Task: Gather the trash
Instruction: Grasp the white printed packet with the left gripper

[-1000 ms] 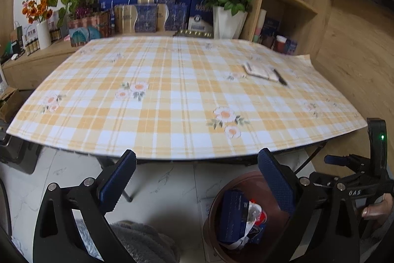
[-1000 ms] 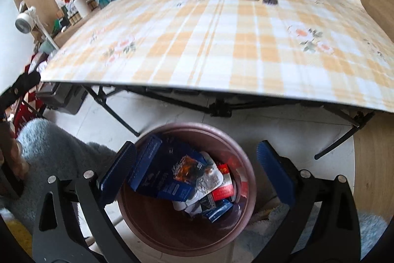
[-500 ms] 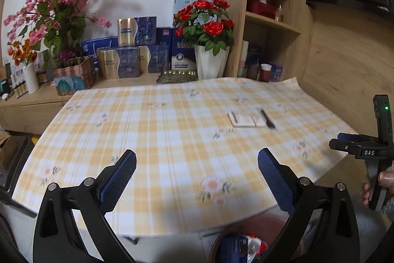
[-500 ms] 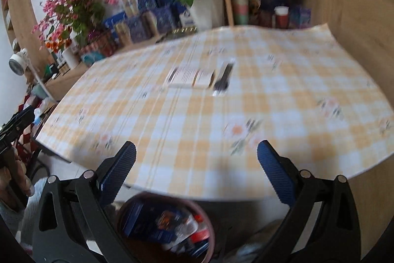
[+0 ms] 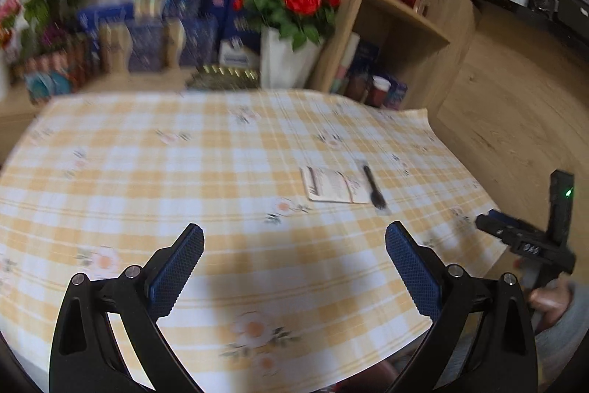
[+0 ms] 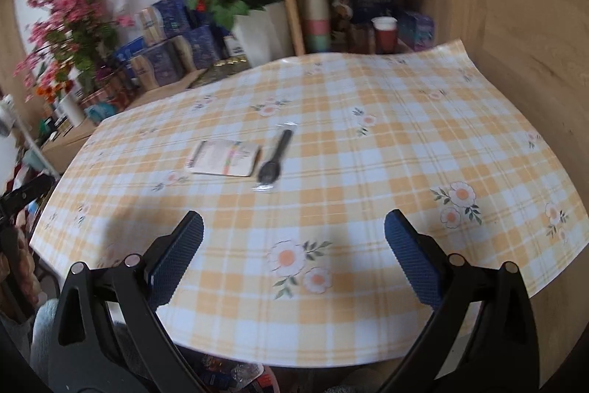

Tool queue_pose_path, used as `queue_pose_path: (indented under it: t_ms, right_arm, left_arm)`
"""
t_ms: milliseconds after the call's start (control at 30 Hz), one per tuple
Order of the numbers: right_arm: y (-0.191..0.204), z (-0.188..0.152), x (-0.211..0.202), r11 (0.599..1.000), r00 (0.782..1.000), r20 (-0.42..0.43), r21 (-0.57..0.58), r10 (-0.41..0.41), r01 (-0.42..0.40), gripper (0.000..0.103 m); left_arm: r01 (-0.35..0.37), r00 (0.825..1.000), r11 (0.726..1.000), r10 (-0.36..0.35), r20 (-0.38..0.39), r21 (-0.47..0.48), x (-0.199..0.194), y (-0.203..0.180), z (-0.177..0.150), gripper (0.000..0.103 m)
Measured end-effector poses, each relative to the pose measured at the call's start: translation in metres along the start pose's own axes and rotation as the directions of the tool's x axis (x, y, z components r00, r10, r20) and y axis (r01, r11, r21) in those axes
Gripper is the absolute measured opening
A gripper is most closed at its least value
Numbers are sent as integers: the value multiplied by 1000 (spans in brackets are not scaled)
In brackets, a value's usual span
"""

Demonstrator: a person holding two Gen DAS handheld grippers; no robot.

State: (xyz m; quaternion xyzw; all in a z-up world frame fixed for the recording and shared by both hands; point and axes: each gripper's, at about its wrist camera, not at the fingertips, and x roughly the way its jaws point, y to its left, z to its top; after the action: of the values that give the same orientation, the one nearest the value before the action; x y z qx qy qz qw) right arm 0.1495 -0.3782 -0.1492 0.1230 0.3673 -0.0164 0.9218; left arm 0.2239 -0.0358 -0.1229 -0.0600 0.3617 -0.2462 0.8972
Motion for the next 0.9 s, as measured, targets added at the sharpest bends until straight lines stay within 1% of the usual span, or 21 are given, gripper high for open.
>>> queue_pose_path:
  t_ms: [33,100,300,367,433,467,500,533,600,633,667,700,767,800,900]
  right_arm:
    - [-3,-1,4,1000,1000,-5,14,1,-1,97]
    - [-9,-1,14,999,1000,-16,43,-1,1,97]
    - [-18,1,40,997,999,-38,79,6,-3,97]
    - [-20,2,45,996,999,-43,85,16,-12,97]
    - [-22,4,48,996,999,-43,85,24,-20,97]
    - [-23,4,49,996,999,-44,83,27,-24,97]
    - [-23,4,50,997,999,-45,79,29,-25,97]
    - [-23,5,52,997,998,-47,72,31,-27,97]
    - [-24,6,55,997,998,-53,65,32,-28,97]
    - [-24,6,58,998,998,-58,63,34,-30,97]
    - [-24,6,59,997,998,-59,63,36,-32,97]
    - [-24,7,60,997,997,-60,63,39,-35,97]
    - [-23,9,61,997,997,-59,61,44,-41,97]
    - [-23,10,62,997,997,-59,60,46,-42,97]
    - [-22,13,65,998,997,-61,53,48,-45,97]
  left_arm:
    - [18,999,1000,-19,-26,-12,12,-1,3,97]
    - [25,998,999,-26,-57,-26,31,-4,8,97]
    - [-11,990,1000,9,-142,-11,104,-21,21,97]
    - [13,981,1000,-14,-194,-10,131,-26,23,97]
    - [25,976,997,-38,-217,-66,145,-23,24,96]
    - [37,973,994,-58,-222,-101,151,-20,25,94]
    - [48,971,989,-79,-225,-139,158,-16,25,86]
    - [52,970,985,-89,-227,-164,163,-14,26,83]
    - [67,968,978,-112,-223,-200,173,-9,30,73]
    - [72,969,975,-119,-218,-209,178,-6,32,70]
    - [82,969,972,-130,-211,-222,182,-3,34,63]
    - [91,968,967,-143,-207,-240,186,1,36,58]
    - [105,965,951,-168,-200,-290,195,10,40,50]
    - [108,964,942,-178,-198,-318,200,15,42,47]
    - [132,956,920,-216,-197,-368,213,25,45,44]
